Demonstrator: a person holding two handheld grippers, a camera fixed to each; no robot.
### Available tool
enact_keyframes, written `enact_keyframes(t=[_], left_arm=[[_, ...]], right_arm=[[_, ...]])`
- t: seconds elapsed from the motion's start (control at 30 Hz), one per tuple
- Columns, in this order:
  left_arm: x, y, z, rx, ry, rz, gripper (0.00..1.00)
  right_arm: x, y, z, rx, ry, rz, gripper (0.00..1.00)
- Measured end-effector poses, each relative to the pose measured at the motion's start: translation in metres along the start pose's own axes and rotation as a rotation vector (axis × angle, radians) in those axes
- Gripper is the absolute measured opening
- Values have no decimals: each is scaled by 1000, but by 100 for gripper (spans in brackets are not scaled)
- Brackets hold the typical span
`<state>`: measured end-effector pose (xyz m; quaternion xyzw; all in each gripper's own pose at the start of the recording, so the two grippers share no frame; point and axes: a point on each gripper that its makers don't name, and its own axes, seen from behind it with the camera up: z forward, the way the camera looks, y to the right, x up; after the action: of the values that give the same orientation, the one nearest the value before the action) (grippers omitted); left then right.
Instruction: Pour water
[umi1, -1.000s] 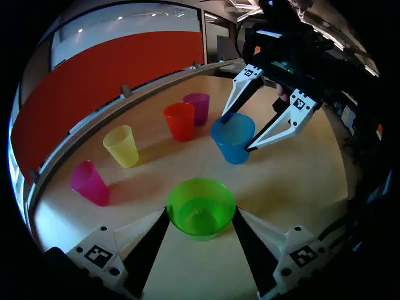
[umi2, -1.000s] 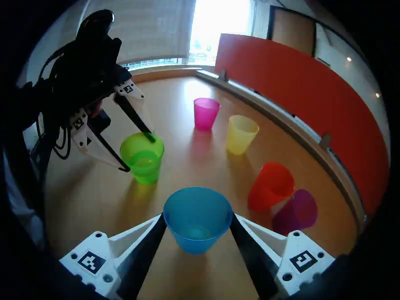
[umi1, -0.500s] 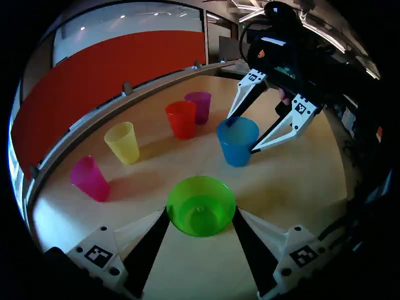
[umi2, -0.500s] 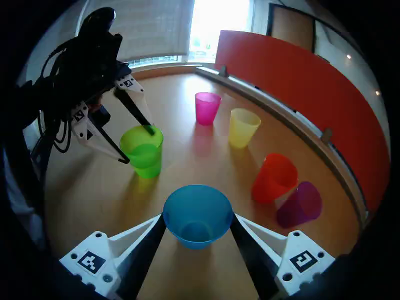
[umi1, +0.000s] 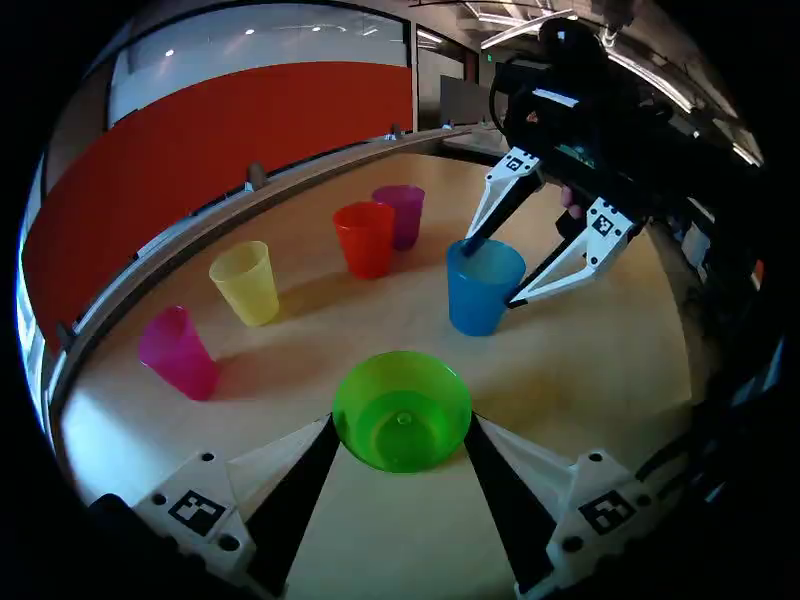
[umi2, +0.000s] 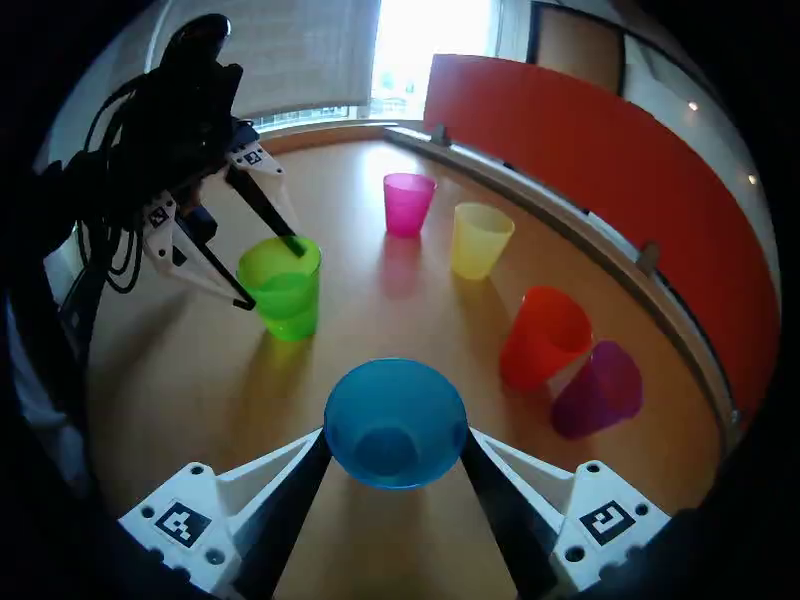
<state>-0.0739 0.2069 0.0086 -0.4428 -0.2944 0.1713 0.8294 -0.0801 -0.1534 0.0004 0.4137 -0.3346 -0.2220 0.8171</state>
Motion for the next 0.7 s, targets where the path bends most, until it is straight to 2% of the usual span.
enact_keyframes(t=[0.47, 0.7], left_arm=[[-1, -1, 1, -4, -9, -6, 87], [-11, 2, 8, -5, -49, 23, 91]], right_arm=[[-7, -1, -1, -8, -23, -20, 98], [-9, 1, -1, -13, -27, -19, 100]])
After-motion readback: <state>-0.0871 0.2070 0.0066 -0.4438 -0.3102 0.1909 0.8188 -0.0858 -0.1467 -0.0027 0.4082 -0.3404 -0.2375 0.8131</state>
